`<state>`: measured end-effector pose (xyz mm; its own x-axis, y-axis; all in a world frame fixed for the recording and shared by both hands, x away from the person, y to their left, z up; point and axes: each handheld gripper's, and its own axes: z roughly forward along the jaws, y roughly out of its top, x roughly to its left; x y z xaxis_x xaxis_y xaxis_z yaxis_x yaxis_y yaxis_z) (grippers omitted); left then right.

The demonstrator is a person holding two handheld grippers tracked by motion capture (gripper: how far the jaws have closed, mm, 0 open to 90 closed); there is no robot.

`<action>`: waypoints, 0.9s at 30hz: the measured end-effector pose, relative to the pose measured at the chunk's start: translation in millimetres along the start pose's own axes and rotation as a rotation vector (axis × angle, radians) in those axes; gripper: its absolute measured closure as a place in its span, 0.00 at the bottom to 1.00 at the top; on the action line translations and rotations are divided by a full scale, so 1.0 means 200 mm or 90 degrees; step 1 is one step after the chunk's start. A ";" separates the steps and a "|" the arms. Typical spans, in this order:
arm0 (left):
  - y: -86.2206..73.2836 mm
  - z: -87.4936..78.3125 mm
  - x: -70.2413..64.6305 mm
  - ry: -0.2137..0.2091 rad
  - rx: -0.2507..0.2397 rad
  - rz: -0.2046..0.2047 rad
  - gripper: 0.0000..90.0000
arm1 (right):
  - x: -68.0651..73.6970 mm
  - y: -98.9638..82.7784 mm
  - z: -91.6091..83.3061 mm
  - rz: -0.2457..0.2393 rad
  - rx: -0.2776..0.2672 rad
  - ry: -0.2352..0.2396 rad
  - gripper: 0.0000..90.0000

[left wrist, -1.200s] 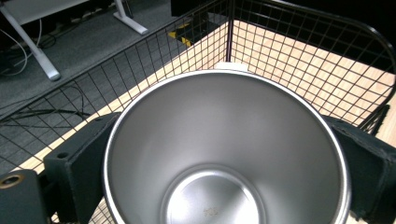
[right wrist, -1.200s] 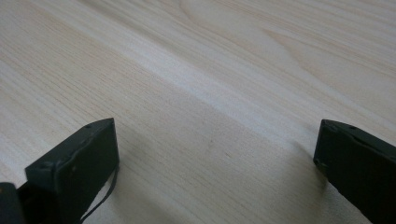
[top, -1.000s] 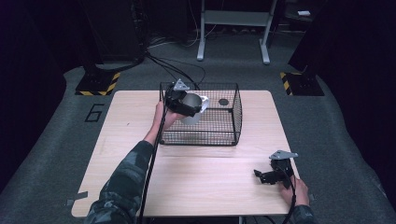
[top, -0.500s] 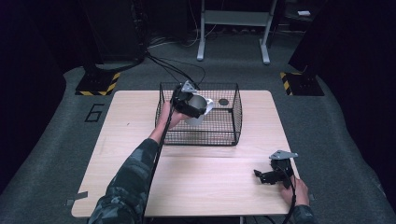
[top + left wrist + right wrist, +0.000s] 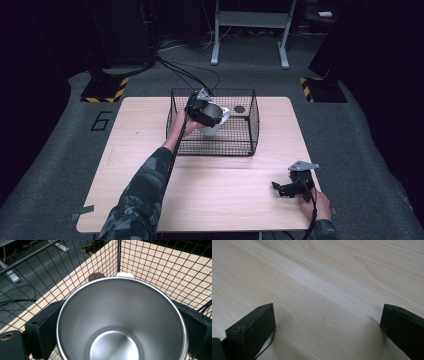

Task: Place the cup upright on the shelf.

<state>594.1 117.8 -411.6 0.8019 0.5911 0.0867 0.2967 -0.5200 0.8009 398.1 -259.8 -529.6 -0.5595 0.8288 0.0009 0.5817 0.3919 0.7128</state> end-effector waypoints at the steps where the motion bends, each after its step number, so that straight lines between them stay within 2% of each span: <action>1: 0.00 0.01 0.00 -0.003 0.001 -0.002 0.07 | 0.00 0.00 0.00 0.000 0.000 0.000 0.00; 3: 0.00 0.02 0.00 -0.007 0.005 0.011 0.07 | 0.00 0.00 0.00 0.000 0.000 0.000 0.00; 6: -0.01 0.04 0.01 -0.013 0.007 0.016 0.07 | 0.00 0.00 0.00 0.000 0.000 0.000 0.00; 7: -0.01 0.05 0.01 -0.018 0.008 0.008 0.07 | 0.00 0.00 0.00 0.000 0.000 0.000 0.00; 10: -0.02 0.07 0.02 -0.019 0.013 0.012 0.07 | 0.00 0.00 0.00 0.000 0.000 0.000 0.00; 13: -0.03 0.09 0.03 -0.034 0.026 0.011 0.07 | 0.00 0.00 0.00 0.005 -0.002 -0.003 0.00; 15: -0.03 0.10 0.03 -0.039 0.037 -0.003 0.07 | 0.00 0.00 0.00 0.007 -0.003 -0.004 0.00; 21: -0.01 0.11 0.03 -0.033 0.040 0.000 0.07 | 0.00 0.00 0.00 0.005 -0.002 -0.003 0.00; 27: 0.00 0.14 0.03 -0.030 0.062 0.009 0.07 | 0.00 0.00 0.00 0.005 -0.002 -0.003 0.00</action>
<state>614.0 104.5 -428.1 0.8292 0.5549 0.0679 0.3325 -0.5871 0.7381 398.1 -259.3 -529.7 -0.5527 0.8334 0.0028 0.5836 0.3845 0.7153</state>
